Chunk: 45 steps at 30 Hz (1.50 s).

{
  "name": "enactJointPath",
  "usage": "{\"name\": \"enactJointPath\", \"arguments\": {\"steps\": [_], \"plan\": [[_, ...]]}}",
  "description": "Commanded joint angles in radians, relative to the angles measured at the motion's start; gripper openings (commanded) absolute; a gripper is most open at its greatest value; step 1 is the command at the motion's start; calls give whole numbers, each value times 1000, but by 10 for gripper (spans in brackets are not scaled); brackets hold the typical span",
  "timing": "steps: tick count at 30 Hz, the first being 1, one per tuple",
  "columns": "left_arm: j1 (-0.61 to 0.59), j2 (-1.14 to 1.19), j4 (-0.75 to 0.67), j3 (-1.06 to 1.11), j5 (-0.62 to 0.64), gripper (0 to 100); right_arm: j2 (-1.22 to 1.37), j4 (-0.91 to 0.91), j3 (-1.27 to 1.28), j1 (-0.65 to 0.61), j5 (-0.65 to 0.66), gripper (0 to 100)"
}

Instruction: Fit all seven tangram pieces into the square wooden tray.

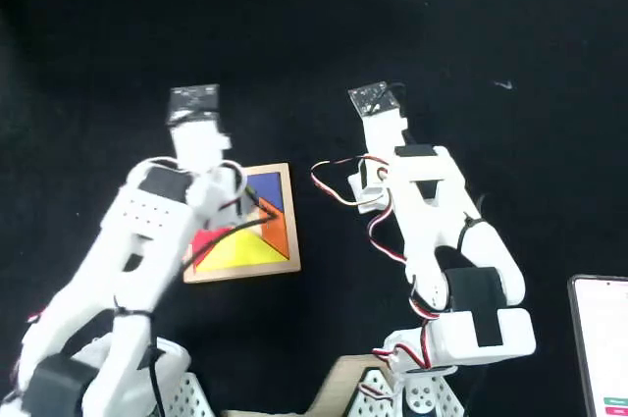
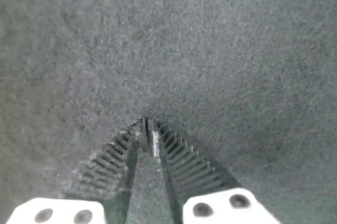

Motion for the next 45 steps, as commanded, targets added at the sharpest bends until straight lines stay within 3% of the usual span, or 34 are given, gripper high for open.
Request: {"name": "enactJointPath", "arguments": {"steps": [1,7,11,22,27,37,45], "plan": [[62,110,3,-130,6,131,-13,-9,-47,-8,12,11],[74,373,2,-268,140,131,-13,-9,-48,-8,12,11],[90,443,2,-320,155,130,-13,-9,-48,-8,12,11],[90,451,8,-292,157,135,-13,-9,-48,-8,12,11],[87,450,9,-266,157,252,-13,-9,-48,-11,12,11],[81,448,9,-272,150,245,-13,-9,-48,-11,12,11],[-28,454,-2,-380,147,245,-13,-9,-48,-11,12,11]]}}
